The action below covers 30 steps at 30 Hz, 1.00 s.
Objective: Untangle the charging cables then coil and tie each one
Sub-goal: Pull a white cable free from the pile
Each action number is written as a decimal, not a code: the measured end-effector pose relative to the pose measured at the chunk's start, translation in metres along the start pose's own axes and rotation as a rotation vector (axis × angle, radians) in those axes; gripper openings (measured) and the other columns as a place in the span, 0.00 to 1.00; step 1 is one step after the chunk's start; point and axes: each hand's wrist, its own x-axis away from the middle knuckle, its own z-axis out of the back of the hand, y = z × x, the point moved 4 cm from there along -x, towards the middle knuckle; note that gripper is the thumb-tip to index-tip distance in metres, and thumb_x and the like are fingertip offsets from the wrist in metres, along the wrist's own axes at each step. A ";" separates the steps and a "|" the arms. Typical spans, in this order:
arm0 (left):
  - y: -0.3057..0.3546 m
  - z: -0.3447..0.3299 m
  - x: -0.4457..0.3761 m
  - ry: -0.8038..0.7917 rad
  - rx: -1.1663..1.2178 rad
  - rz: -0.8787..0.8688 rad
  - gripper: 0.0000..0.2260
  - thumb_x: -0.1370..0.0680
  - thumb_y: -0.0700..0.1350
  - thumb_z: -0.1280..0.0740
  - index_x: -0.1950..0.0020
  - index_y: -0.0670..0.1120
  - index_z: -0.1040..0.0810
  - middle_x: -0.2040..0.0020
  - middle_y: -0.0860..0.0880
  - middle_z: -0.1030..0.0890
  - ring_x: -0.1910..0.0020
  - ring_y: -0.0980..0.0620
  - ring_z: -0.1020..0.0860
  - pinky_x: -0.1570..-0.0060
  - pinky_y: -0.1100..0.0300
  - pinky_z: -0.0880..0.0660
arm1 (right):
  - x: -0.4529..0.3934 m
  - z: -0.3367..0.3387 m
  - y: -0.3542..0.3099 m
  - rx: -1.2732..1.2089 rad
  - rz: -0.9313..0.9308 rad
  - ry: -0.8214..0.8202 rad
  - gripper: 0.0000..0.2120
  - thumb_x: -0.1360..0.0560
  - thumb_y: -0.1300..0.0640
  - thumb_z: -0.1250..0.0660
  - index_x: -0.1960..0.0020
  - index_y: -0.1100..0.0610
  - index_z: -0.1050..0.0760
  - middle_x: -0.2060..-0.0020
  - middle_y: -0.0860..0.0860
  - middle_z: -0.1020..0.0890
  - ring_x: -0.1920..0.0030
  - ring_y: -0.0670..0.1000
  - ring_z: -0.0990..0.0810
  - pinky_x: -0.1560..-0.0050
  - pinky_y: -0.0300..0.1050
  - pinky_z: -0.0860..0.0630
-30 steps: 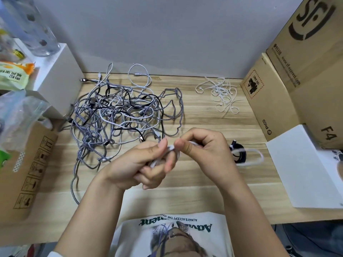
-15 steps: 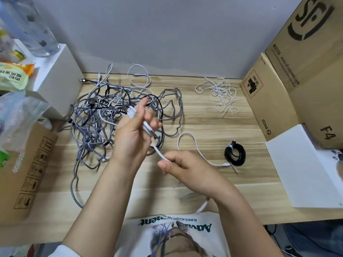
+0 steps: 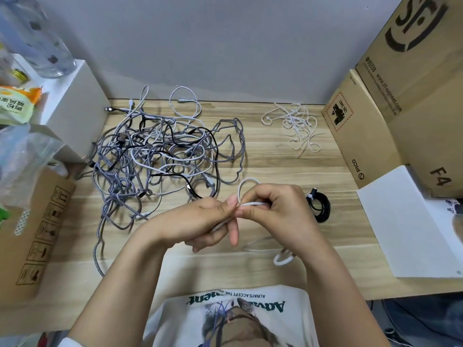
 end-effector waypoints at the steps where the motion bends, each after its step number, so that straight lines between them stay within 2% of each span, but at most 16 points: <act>1: 0.001 -0.001 0.003 -0.067 0.083 -0.024 0.28 0.28 0.71 0.43 0.65 0.48 0.21 0.83 0.55 0.38 0.84 0.59 0.43 0.79 0.67 0.37 | 0.000 0.000 -0.001 -0.077 0.001 0.018 0.10 0.35 0.58 0.23 0.69 0.47 0.22 0.77 0.43 0.24 0.75 0.40 0.29 0.69 0.35 0.33; 3: 0.004 0.000 0.007 -0.167 0.256 -0.081 0.23 0.30 0.69 0.37 0.66 0.49 0.22 0.82 0.57 0.39 0.84 0.61 0.44 0.79 0.70 0.39 | -0.002 0.000 -0.004 -0.188 0.015 0.029 0.11 0.36 0.59 0.23 0.69 0.47 0.23 0.78 0.41 0.25 0.76 0.40 0.32 0.70 0.33 0.35; 5: 0.008 0.000 0.010 -0.285 0.429 -0.176 0.17 0.25 0.61 0.36 0.64 0.49 0.23 0.81 0.57 0.40 0.84 0.61 0.45 0.79 0.72 0.40 | -0.004 0.002 -0.004 -0.219 0.056 0.054 0.10 0.36 0.55 0.23 0.71 0.46 0.22 0.76 0.44 0.25 0.74 0.41 0.33 0.70 0.39 0.35; 8: 0.016 0.000 0.013 -0.423 0.628 -0.310 0.14 0.20 0.51 0.40 0.60 0.46 0.23 0.79 0.54 0.42 0.83 0.58 0.47 0.78 0.70 0.38 | -0.007 0.006 -0.002 -0.059 0.140 0.159 0.03 0.35 0.48 0.28 0.66 0.45 0.21 0.74 0.43 0.25 0.71 0.43 0.30 0.68 0.42 0.33; 10: 0.020 0.002 0.012 -0.386 0.654 -0.323 0.14 0.20 0.50 0.39 0.61 0.45 0.23 0.79 0.54 0.42 0.83 0.58 0.47 0.78 0.72 0.36 | -0.007 0.007 0.000 0.036 0.184 0.226 0.05 0.34 0.48 0.28 0.64 0.49 0.20 0.72 0.46 0.26 0.68 0.45 0.28 0.66 0.40 0.32; 11: 0.021 0.003 0.011 -0.336 0.656 -0.308 0.13 0.21 0.52 0.37 0.62 0.46 0.23 0.79 0.54 0.42 0.83 0.58 0.46 0.78 0.73 0.36 | -0.008 0.008 0.002 0.054 0.201 0.242 0.03 0.35 0.52 0.28 0.62 0.49 0.20 0.72 0.46 0.27 0.67 0.44 0.28 0.65 0.36 0.31; 13: 0.022 0.006 0.008 -0.201 0.644 -0.271 0.14 0.25 0.54 0.33 0.66 0.47 0.24 0.80 0.54 0.43 0.84 0.57 0.47 0.79 0.73 0.37 | -0.008 0.009 0.007 0.112 0.233 0.274 0.14 0.37 0.62 0.27 0.54 0.50 0.21 0.66 0.42 0.28 0.64 0.42 0.27 0.60 0.29 0.31; 16: 0.021 0.009 0.005 -0.081 0.664 -0.262 0.15 0.28 0.55 0.31 0.68 0.48 0.26 0.80 0.54 0.45 0.84 0.57 0.48 0.80 0.72 0.38 | -0.008 0.009 0.011 0.175 0.257 0.311 0.26 0.39 0.70 0.30 0.46 0.48 0.22 0.56 0.40 0.29 0.54 0.44 0.26 0.54 0.35 0.27; 17: 0.021 0.010 0.005 -0.069 0.686 -0.270 0.14 0.28 0.55 0.31 0.68 0.48 0.26 0.80 0.55 0.45 0.84 0.57 0.48 0.81 0.71 0.38 | -0.008 0.010 0.012 0.133 0.239 0.327 0.27 0.38 0.72 0.30 0.47 0.45 0.22 0.54 0.42 0.29 0.53 0.46 0.25 0.54 0.35 0.26; 19: 0.022 0.013 0.007 -0.067 0.737 -0.290 0.14 0.27 0.55 0.31 0.68 0.49 0.26 0.80 0.55 0.44 0.84 0.57 0.47 0.81 0.70 0.39 | -0.007 0.016 0.015 0.007 0.172 0.367 0.27 0.36 0.75 0.30 0.53 0.43 0.22 0.54 0.45 0.27 0.56 0.44 0.24 0.57 0.31 0.26; 21: 0.021 0.017 0.009 -0.056 0.757 -0.300 0.13 0.27 0.54 0.32 0.68 0.49 0.25 0.80 0.55 0.44 0.84 0.57 0.47 0.82 0.68 0.40 | -0.006 0.023 0.020 -0.077 0.109 0.406 0.21 0.34 0.72 0.28 0.58 0.45 0.21 0.58 0.44 0.23 0.61 0.40 0.22 0.59 0.31 0.27; 23: 0.020 0.020 0.009 -0.028 0.746 -0.297 0.13 0.27 0.55 0.32 0.68 0.49 0.25 0.80 0.55 0.44 0.84 0.57 0.47 0.82 0.68 0.40 | -0.005 0.025 0.025 -0.189 0.042 0.403 0.17 0.33 0.70 0.27 0.60 0.47 0.21 0.62 0.46 0.20 0.63 0.41 0.22 0.57 0.35 0.26; 25: 0.019 0.020 0.009 -0.019 0.743 -0.296 0.13 0.28 0.54 0.31 0.68 0.49 0.25 0.80 0.55 0.44 0.84 0.57 0.47 0.82 0.68 0.40 | -0.004 0.023 0.027 -0.289 -0.017 0.402 0.15 0.31 0.69 0.28 0.57 0.49 0.22 0.64 0.49 0.20 0.65 0.44 0.22 0.59 0.37 0.25; 28: 0.020 0.019 0.007 -0.034 0.765 -0.303 0.13 0.27 0.54 0.32 0.68 0.49 0.25 0.80 0.55 0.44 0.84 0.57 0.47 0.82 0.68 0.40 | -0.005 0.019 0.028 -0.513 -0.127 0.409 0.12 0.28 0.68 0.31 0.50 0.54 0.25 0.64 0.50 0.22 0.68 0.42 0.22 0.66 0.34 0.24; 30: 0.020 0.018 0.006 -0.047 0.780 -0.305 0.13 0.27 0.54 0.33 0.68 0.49 0.25 0.80 0.55 0.43 0.84 0.57 0.46 0.81 0.68 0.39 | -0.006 0.013 0.032 -0.700 -0.222 0.370 0.11 0.27 0.66 0.33 0.47 0.54 0.26 0.60 0.51 0.22 0.64 0.46 0.19 0.68 0.37 0.23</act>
